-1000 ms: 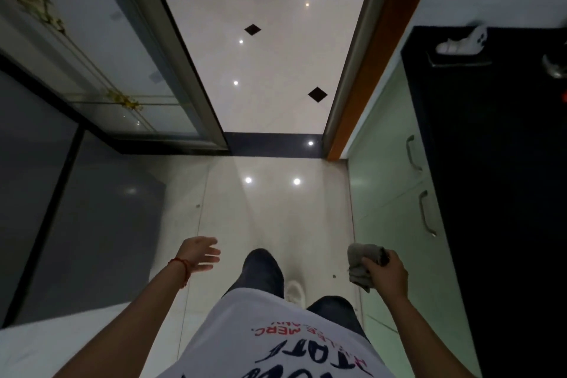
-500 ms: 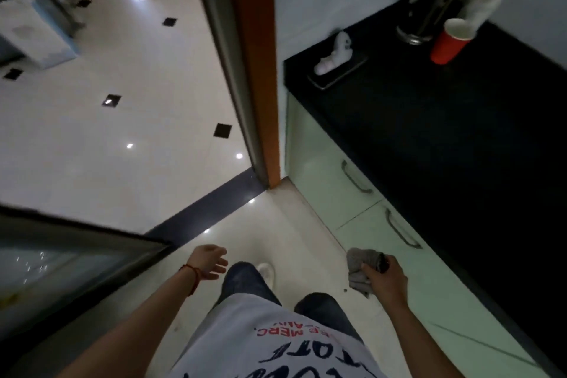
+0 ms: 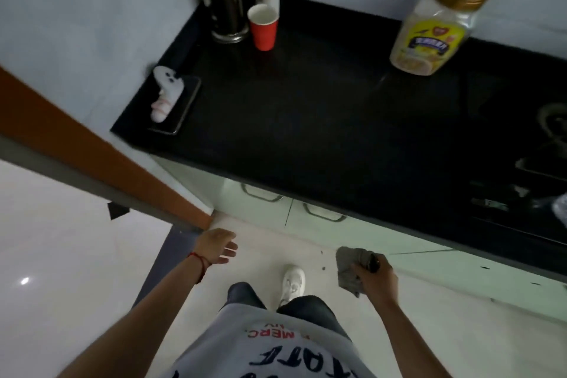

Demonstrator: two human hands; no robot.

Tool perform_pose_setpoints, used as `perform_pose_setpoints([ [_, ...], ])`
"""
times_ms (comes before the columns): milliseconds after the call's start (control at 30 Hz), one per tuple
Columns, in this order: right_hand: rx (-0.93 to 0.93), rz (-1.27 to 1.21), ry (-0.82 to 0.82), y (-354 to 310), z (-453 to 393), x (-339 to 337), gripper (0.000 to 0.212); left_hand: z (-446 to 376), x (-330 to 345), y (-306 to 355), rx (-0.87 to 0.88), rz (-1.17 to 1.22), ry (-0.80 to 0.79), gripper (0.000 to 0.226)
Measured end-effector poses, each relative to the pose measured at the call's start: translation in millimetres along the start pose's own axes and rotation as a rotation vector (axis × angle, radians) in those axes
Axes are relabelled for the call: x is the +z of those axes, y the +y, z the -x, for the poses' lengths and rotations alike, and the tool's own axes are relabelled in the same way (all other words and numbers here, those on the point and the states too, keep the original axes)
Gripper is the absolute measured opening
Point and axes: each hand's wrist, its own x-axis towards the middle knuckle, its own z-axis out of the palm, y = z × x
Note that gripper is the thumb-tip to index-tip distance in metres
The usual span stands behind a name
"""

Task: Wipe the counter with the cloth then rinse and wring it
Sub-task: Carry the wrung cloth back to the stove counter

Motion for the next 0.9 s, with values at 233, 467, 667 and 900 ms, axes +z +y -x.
perform_pose_setpoints([
  [233,-0.125,-0.236,-0.268,-47.2,6.5,-38.7,0.013,20.4,22.8,54.1,0.480,-0.207,-0.059,0.011],
  [467,-0.140,-0.567,-0.189,-144.9,-27.6,-32.4,0.014,0.4,16.5,144.7,0.899,-0.428,0.249,0.023],
  [667,-0.059,-0.716,-0.040,-236.1,-93.7,-9.9,0.021,-59.7,10.6,216.5,0.945,-0.761,0.371,0.043],
  [900,-0.049,-0.794,0.043,-331.8,-172.0,11.6,0.018,-121.1,5.2,262.9,0.804,-1.183,0.406,0.060],
])
